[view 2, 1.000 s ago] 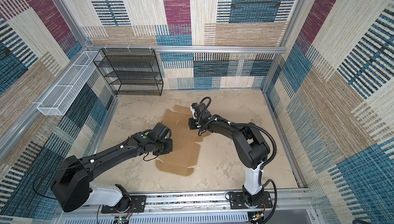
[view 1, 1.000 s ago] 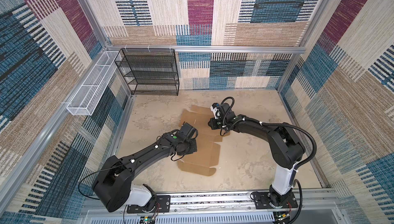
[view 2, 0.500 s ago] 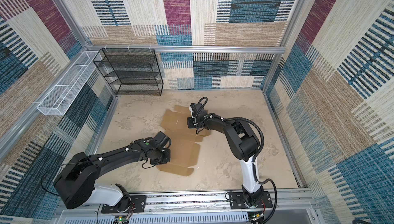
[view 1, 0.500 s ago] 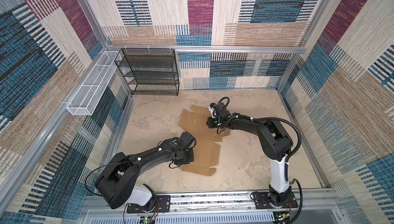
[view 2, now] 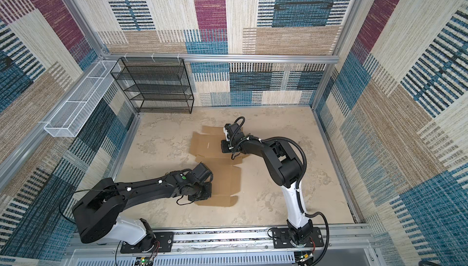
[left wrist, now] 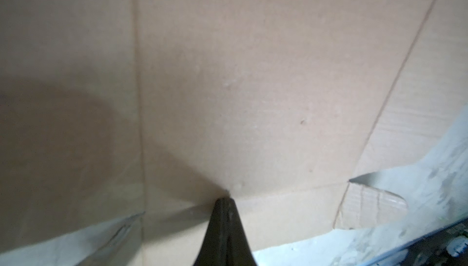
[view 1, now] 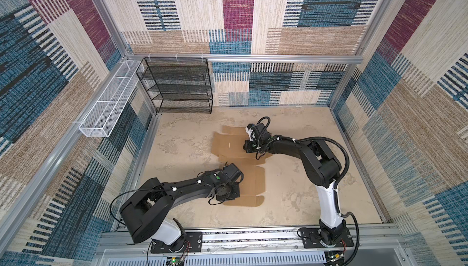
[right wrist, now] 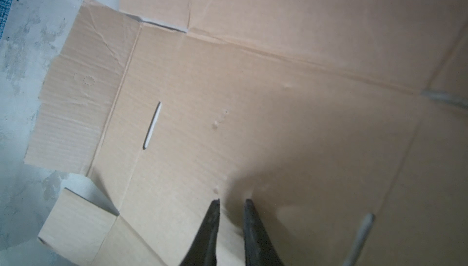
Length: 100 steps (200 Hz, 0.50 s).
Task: Fold the paper box
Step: 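Raise the left gripper off the blank while the right gripper presses its far panel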
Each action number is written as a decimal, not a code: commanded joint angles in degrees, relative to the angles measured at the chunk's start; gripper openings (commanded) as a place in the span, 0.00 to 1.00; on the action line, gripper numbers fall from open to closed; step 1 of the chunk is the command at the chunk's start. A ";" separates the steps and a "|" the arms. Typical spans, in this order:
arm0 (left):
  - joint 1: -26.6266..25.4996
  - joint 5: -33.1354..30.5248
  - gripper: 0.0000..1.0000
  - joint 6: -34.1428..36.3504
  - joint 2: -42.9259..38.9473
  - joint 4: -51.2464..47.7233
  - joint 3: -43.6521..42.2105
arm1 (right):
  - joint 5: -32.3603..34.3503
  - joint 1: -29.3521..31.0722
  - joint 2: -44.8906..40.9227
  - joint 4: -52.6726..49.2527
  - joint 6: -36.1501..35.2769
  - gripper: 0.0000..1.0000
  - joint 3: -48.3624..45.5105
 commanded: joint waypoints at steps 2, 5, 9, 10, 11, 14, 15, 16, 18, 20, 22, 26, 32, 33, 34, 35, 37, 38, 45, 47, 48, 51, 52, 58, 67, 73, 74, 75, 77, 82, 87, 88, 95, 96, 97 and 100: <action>-0.19 -0.37 0.00 -1.80 -0.54 -1.61 0.72 | -1.34 0.09 -0.17 -2.20 -0.08 0.21 -0.08; -0.19 -0.78 0.00 -1.82 -0.91 -2.25 1.04 | -1.33 0.09 -0.41 -2.19 -0.06 0.21 -0.17; -0.17 -1.13 0.00 -1.51 -1.50 -3.19 1.52 | -1.30 0.09 -0.82 -2.19 -0.04 0.21 -0.21; -0.18 -1.29 0.00 -1.49 -1.63 -3.45 1.63 | -1.27 0.09 -0.88 -2.19 -0.02 0.21 -0.24; -0.18 -1.42 0.00 -1.40 -1.78 -3.62 1.78 | -1.25 0.09 -1.00 -2.19 -0.05 0.21 -0.25; -0.12 -1.93 0.00 -1.17 -2.26 -4.57 2.28 | -1.18 0.15 -1.25 -2.19 -0.08 0.21 -0.33; -0.11 -2.13 0.00 -1.06 -2.45 -4.84 2.41 | -1.21 0.16 -1.41 -2.19 -0.12 0.21 -0.34; -0.10 -2.32 0.00 -0.96 -2.58 -5.16 2.56 | -1.22 0.17 -1.53 -2.19 -0.15 0.21 -0.39; -0.10 -2.60 0.00 -0.67 -2.91 -5.74 2.94 | -1.17 0.18 -1.84 -2.14 -0.17 0.21 -0.45; -0.03 -3.08 0.00 -0.40 -3.25 -6.39 3.30 | -1.11 0.18 -2.03 -2.11 -0.17 0.21 -0.56; 0.07 -3.49 0.00 -0.13 -3.62 -7.06 3.74 | -1.03 0.18 -2.36 -2.10 -0.21 0.21 -0.63; 0.20 -4.30 0.01 0.37 -4.28 -8.33 4.52 | -0.99 0.18 -2.92 -2.02 -0.25 0.21 -0.77; 0.53 -5.46 0.08 1.27 -5.44 -10.18 6.07 | -0.82 0.16 -3.69 -2.08 -0.38 0.21 -0.99; 0.61 -5.65 0.09 1.39 -5.62 -10.46 6.28 | -0.77 0.17 -3.86 -2.09 -0.41 0.21 -1.02; 0.70 -5.75 0.11 1.58 -5.80 -10.73 6.52 | -0.74 0.18 -4.03 -2.09 -0.42 0.22 -1.04; 0.78 -6.02 0.12 1.77 -5.97 -10.96 6.68 | -0.72 0.18 -4.16 -2.14 -0.43 0.22 -1.05; 0.96 -6.38 0.16 2.12 -6.32 -11.39 7.14 | -0.71 0.18 -4.43 -2.22 -0.50 0.22 -1.06; 1.04 -6.55 0.17 2.34 -6.50 -11.68 7.30 | -0.71 0.18 -4.58 -2.25 -0.51 0.22 -1.10; 1.93 -7.34 0.25 3.64 -7.73 -13.27 8.82 | -0.58 0.18 -5.50 -2.51 -0.68 0.23 -1.28; 2.45 -7.41 0.27 3.98 -8.08 -13.64 9.25 | -0.61 0.25 -5.76 -2.53 -0.76 0.24 -1.36; 2.63 -7.47 0.29 4.19 -8.17 -13.82 9.41 | -0.57 0.26 -5.90 -2.58 -0.77 0.24 -1.38; 3.13 -7.61 0.33 4.83 -8.77 -14.33 10.01 | -0.50 0.27 -6.31 -2.70 -0.78 0.25 -1.47; 3.32 -7.66 0.35 5.06 -8.96 -14.47 10.19 | -0.52 0.27 -6.44 -2.71 -0.79 0.26 -1.53; 4.54 -7.78 0.43 6.34 -9.87 -15.46 11.38 | -0.41 0.35 -7.21 -2.85 -0.79 0.27 -1.77; 6.88 -7.71 0.53 8.13 -10.98 -16.77 13.00 | -0.36 0.44 -8.54 -2.98 -0.78 0.31 -2.38; 8.78 -6.90 0.58 9.44 -11.59 -17.06 13.85 | -0.36 0.53 -9.32 -3.07 -0.79 0.34 -2.74; 9.13 -6.82 0.58 9.56 -11.68 -17.02 13.95 | -0.36 0.57 -9.44 -3.07 -0.79 0.34 -2.82; 9.48 -6.51 0.59 9.93 -11.77 -17.04 14.09 | -0.36 0.60 -9.59 -3.11 -0.79 0.34 -2.82; 10.19 -5.95 0.60 10.49 -11.95 -17.00 14.31 | -0.29 0.68 -9.83 -3.14 -0.74 0.35 -2.95; 11.95 -4.73 0.63 11.73 -12.18 -16.94 14.91 | -0.27 0.83 -10.37 -3.28 -0.78 0.37 -3.18; 13.66 -3.81 0.65 12.67 -12.38 -16.90 15.49 | -0.18 0.96 -10.89 -3.48 -0.66 0.39 -3.40; 13.99 -3.69 0.65 12.89 -12.43 -16.94 15.61 | -0.14 1.01 -10.97 -3.54 -0.68 0.39 -3.42; 16.00 -2.49 0.78 14.53 -12.43 -16.77 16.49 | -0.05 1.29 -11.67 -3.83 -0.60 0.42 -3.68; 16.39 -2.28 0.83 14.79 -12.41 -16.74 16.63 | -0.03 1.31 -11.80 -3.84 -0.60 0.43 -3.69; 16.80 -2.04 0.88 15.09 -12.36 -16.69 16.75 | -0.06 1.32 -11.87 -3.89 -0.61 0.43 -3.74; 17.72 -1.28 0.99 15.89 -12.20 -16.59 17.23 | -0.08 1.55 -12.07 -4.02 -0.66 0.45 -3.90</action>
